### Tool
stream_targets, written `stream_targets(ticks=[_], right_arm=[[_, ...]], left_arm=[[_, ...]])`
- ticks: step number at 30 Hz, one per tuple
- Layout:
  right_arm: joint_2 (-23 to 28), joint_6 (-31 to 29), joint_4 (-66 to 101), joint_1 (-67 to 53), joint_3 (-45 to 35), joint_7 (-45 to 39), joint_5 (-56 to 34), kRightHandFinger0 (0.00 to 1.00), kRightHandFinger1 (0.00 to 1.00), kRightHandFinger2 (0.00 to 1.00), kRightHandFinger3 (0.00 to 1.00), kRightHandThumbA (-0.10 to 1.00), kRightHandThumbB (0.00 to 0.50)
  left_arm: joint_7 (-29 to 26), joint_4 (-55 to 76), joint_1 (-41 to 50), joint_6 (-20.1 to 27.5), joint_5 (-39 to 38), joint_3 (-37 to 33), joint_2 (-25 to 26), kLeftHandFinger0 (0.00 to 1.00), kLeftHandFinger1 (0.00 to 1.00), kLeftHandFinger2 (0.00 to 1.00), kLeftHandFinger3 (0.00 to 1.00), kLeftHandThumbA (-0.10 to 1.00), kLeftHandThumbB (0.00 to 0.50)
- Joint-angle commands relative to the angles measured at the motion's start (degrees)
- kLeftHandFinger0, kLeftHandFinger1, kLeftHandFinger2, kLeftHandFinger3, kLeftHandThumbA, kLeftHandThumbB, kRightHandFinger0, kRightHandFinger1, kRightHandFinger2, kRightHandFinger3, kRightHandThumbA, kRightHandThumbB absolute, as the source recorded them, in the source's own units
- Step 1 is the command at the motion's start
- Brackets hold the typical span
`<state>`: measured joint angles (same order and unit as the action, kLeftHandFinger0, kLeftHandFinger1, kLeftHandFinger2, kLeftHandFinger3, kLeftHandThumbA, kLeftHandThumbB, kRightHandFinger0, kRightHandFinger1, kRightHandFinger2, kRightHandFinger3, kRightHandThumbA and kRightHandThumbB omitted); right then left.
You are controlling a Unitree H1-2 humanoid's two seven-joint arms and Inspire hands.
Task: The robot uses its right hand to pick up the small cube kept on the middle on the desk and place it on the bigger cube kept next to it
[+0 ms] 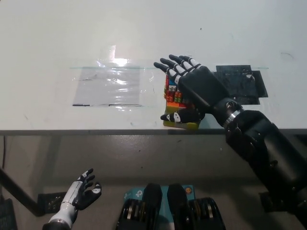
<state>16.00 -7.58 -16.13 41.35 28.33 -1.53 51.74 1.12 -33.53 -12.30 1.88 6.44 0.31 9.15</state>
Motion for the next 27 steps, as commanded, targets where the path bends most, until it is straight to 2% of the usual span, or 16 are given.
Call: stream_targets(ticks=[1,7,12,14,16,18,21,24,27], right_arm=[[0.2,1.2,1.9,0.4,-0.5,-3.3,-0.9,0.92,1.00,1.00,1.00,1.00,0.494],[0.6,1.0,3.6,-0.5,-1.3,-3.9,-1.2,0.90,1.00,1.00,1.00,1.00,0.483],[1.2,0.9,6.4,-0.9,-2.0,-4.8,-1.1,0.97,1.00,1.00,1.00,1.00,0.496],[2.0,0.8,9.7,-1.2,-2.6,-5.3,-0.9,0.96,1.00,1.00,1.00,1.00,0.500],[2.2,1.1,11.6,-1.4,-3.0,-6.8,-1.5,1.00,1.00,1.00,1.00,1.00,0.500],[2.3,1.6,13.5,-1.5,-3.3,-8.5,-1.8,1.00,1.00,1.00,1.00,0.99,0.500],[2.9,2.6,17.5,-1.4,-4.1,-11.2,-2.1,1.00,1.00,1.00,1.00,0.97,0.498],[3.3,2.5,21.2,-1.0,-4.9,-11.7,-1.6,1.00,1.00,1.00,1.00,0.95,0.500],[3.5,2.1,22.5,-0.7,-5.1,-11.3,0.2,1.00,1.00,1.00,1.00,0.99,0.500]], left_arm=[[-0.1,1.2,-0.4,1.1,0.1,-0.2,1.0,1.00,1.00,1.00,1.00,0.29,0.296],[-0.3,0.7,-0.3,1.4,-0.4,0.1,0.6,1.00,1.00,1.00,1.00,0.28,0.298],[-0.3,0.7,0.2,1.3,-0.3,0.0,0.6,1.00,1.00,1.00,1.00,0.28,0.293],[0.1,0.8,0.4,1.5,-0.8,0.3,0.5,1.00,1.00,1.00,1.00,0.30,0.310],[-0.4,0.7,0.7,1.7,-0.3,0.1,0.5,1.00,1.00,1.00,1.00,0.32,0.316],[-0.6,0.0,0.9,2.1,0.0,-0.1,0.5,1.00,1.00,1.00,1.00,0.34,0.316],[-1.0,1.4,1.6,0.4,0.3,-0.1,0.3,1.00,1.00,1.00,1.00,0.34,0.311],[-1.0,1.7,2.2,0.4,0.1,0.0,-0.1,1.00,1.00,1.00,1.00,0.31,0.301],[-1.1,1.4,3.1,1.3,0.1,-0.1,-0.2,1.00,1.00,1.00,1.00,0.30,0.301]])
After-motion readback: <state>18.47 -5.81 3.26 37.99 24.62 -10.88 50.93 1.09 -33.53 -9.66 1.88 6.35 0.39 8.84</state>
